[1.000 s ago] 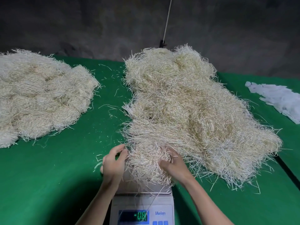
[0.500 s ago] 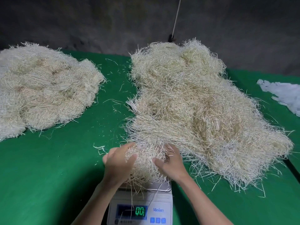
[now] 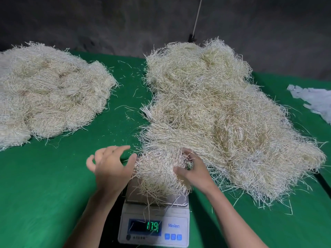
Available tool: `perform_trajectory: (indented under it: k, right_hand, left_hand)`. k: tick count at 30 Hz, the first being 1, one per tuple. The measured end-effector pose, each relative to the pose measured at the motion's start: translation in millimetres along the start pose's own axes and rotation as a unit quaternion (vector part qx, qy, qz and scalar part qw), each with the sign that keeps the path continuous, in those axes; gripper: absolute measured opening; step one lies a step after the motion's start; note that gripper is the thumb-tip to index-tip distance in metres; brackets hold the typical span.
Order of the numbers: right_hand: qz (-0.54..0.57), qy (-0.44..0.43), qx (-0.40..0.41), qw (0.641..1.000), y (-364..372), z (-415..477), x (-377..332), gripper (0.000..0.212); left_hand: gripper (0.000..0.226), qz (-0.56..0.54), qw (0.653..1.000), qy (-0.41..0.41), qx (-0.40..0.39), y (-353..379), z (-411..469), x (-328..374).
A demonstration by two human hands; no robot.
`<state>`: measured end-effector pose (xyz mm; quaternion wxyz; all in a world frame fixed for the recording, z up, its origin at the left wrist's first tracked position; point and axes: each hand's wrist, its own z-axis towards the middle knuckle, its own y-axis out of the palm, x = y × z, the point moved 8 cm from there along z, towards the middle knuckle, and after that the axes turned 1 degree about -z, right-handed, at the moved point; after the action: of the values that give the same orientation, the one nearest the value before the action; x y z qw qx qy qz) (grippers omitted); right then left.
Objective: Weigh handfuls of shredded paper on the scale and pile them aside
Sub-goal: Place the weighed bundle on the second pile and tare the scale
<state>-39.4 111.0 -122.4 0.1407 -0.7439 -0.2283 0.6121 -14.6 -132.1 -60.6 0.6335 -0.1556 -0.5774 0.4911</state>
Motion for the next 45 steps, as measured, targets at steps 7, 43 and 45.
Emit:
perform_trajectory:
  k: [7, 43, 45]
  right_hand:
    - [0.107, -0.029, 0.010, 0.994, -36, -18, -19, 0.104]
    - [0.160, -0.108, 0.099, 0.976, -52, -40, -44, 0.052]
    - [0.146, -0.104, 0.096, 0.979, -49, -38, -41, 0.052]
  left_hand:
    - [0.017, -0.074, 0.997, -0.005, 0.016, -20, 1, 7]
    - [0.018, -0.149, 0.986, 0.046, -0.056, -14, -3, 29]
    - [0.032, -0.168, 0.984, 0.036, -0.052, -10, -3, 23]
